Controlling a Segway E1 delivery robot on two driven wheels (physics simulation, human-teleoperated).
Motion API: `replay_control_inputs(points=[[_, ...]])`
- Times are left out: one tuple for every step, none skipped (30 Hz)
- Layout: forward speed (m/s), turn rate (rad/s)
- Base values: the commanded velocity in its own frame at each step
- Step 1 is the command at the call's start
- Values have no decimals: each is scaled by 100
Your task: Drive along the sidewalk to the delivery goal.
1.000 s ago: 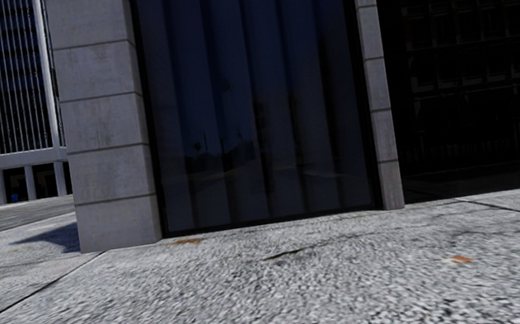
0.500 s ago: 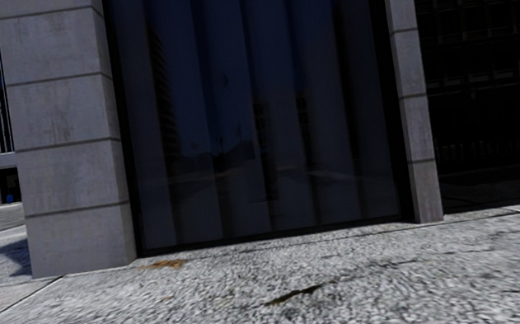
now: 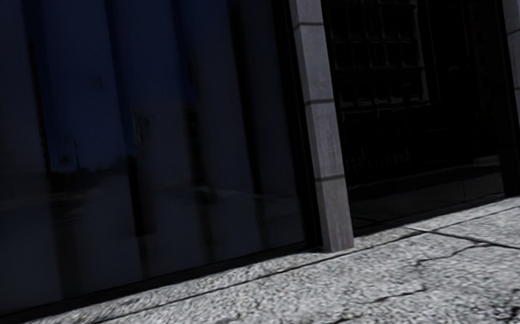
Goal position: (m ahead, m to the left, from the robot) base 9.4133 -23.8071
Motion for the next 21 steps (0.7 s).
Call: replay_control_inputs(points=[[161,-120],[161,-120],[161,-120],[161,-120],[161,-120],[161,-120],[161,-120],[161,-120],[161,-120],[161,-120],[161,-120],[161,-120],[161,-120],[161,-120],[161,-120],[161,-120],[161,-120],[161,-120],[161,-120],[161,-120],[161,-80]])
